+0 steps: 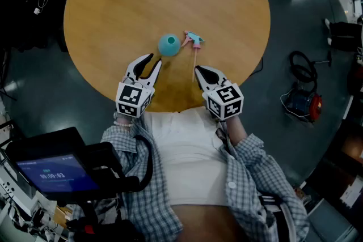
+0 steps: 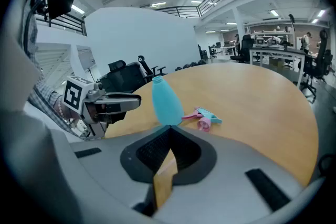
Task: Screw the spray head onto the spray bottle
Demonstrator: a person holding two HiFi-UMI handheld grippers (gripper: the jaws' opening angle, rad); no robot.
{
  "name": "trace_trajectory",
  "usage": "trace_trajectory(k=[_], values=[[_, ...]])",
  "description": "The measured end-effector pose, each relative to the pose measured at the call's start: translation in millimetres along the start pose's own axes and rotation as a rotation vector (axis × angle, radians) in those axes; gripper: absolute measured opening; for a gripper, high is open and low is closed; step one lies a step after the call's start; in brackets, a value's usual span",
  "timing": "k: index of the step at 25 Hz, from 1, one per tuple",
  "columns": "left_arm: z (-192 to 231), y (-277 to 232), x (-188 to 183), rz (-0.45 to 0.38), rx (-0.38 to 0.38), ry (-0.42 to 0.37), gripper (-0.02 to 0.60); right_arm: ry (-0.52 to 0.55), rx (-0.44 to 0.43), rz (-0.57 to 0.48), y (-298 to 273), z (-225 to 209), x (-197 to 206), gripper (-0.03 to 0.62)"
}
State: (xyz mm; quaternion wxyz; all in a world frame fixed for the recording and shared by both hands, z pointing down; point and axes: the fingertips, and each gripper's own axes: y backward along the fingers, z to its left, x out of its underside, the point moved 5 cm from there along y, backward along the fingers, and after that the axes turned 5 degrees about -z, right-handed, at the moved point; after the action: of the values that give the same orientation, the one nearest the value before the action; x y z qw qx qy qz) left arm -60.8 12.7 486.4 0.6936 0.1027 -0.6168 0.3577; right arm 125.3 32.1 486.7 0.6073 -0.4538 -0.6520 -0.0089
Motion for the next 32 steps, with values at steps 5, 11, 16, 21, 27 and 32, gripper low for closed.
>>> trace_trajectory(k=[5, 11, 16, 21, 27, 32], values=[[0, -13, 1, 0.024, 0.017, -0.074, 0.28, -0.005, 0.005, 0.003, 3, 2, 1, -0.008], [-4, -31, 5, 0.055, 0.041, -0.131, 0.397, -0.016, 0.013, 0.009, 7, 4, 4, -0.008], [-9, -47, 10, 0.096, 0.052, -0.142, 0.436, -0.025, 0.02, 0.015, 12, 6, 7, -0.008], [-17, -60, 9, 0.104, 0.068, -0.144, 0.436, -0.032, 0.032, 0.023, 18, 5, 8, -0.008], [-15, -62, 17, 0.137, 0.058, -0.196, 0.377, -0.015, 0.037, 0.03, 18, 1, 7, -0.008], [-16, -61, 15, 0.135, 0.055, -0.217, 0.374, 0.085, 0.049, 0.048, 7, -18, -7, -0.008]])
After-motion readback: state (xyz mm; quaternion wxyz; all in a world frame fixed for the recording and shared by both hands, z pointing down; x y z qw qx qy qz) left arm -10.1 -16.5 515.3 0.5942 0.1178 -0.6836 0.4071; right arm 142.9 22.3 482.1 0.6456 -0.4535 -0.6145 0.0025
